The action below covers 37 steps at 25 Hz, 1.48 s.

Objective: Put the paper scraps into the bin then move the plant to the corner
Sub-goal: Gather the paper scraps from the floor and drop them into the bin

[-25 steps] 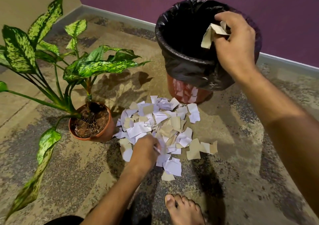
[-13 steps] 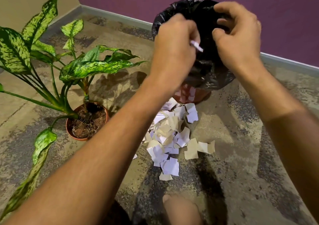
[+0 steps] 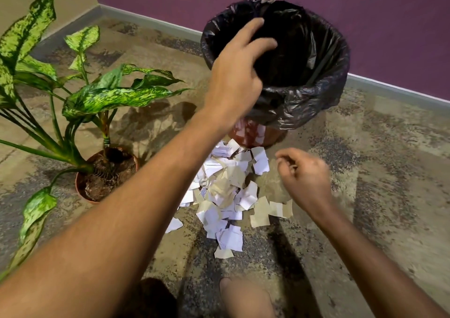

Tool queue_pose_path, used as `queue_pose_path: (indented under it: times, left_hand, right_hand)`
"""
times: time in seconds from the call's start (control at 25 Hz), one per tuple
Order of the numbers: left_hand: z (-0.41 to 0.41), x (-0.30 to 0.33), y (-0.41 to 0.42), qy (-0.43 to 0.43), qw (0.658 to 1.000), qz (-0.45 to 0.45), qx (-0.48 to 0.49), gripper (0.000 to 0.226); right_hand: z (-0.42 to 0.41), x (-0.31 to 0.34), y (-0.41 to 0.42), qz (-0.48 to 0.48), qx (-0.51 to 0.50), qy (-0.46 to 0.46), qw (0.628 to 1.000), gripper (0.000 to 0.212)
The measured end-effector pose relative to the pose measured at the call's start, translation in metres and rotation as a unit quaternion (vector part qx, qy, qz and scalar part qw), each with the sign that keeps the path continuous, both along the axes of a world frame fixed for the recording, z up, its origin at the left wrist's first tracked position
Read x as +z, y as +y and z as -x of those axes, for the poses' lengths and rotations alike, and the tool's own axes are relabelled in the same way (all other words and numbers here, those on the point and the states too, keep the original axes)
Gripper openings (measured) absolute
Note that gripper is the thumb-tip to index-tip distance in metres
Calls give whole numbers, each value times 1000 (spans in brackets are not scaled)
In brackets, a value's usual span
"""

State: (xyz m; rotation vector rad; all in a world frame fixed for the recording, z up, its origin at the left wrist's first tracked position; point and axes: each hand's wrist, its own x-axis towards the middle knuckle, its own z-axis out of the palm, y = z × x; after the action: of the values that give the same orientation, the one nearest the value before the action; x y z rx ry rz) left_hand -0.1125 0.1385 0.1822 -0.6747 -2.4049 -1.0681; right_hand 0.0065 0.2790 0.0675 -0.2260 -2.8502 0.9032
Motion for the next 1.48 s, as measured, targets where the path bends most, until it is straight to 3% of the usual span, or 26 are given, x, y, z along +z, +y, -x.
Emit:
queue_pose_path:
  times: [0.04,0.12,0.24,0.32,0.4,0.52,0.56,0.64,0.92,1.08,1.28,1.48]
  left_hand:
    - [-13,-13,-8,45,999,-13,-2,52]
    - [-39,-47,-27,97,995,-6,-20,42]
    - [-77,-107,-67,66,992,92,-61,33]
    - [-98,-139,-98,-4,981,179,-71,32]
    - [-114,-161,-122,-133,950,278,-52,40]
    - [-128,-185,-138,-352,844,400,63,73]
    - [-130,-190,-140,-400,815,406,101,84]
    - [-129,-197,-142,-451,793,386,138,100]
    - [-122,-213,-133,-495,817,276,108,125]
    - [-123,-213,-112,-464,858,205,77,95]
    - [-122,-213,-99,-443,877,153,105,54]
    - [-120,-210,-110,-435,879,131,142,28]
  right_hand:
    - [-12,0,9,-6,-8,-5,1000,23]
    - [-28,-13,26,-74,0,-106,992,39]
    - [-31,-44,34,-149,37,-262,953,80]
    - [-38,-61,42,-150,65,-315,935,98]
    - [-43,-75,46,-130,90,-342,926,108]
    - [-46,-92,36,-128,138,-345,919,117]
    - [-47,-97,32,-127,149,-338,920,118]
    - [-45,-102,24,-121,154,-326,925,122]
    - [-26,-108,-10,-123,188,-268,937,130]
    - [-18,-114,-38,-118,268,-229,928,118]
    - [-19,-118,-60,-191,290,-190,918,56]
    - [-19,-105,-48,-149,265,-120,945,29]
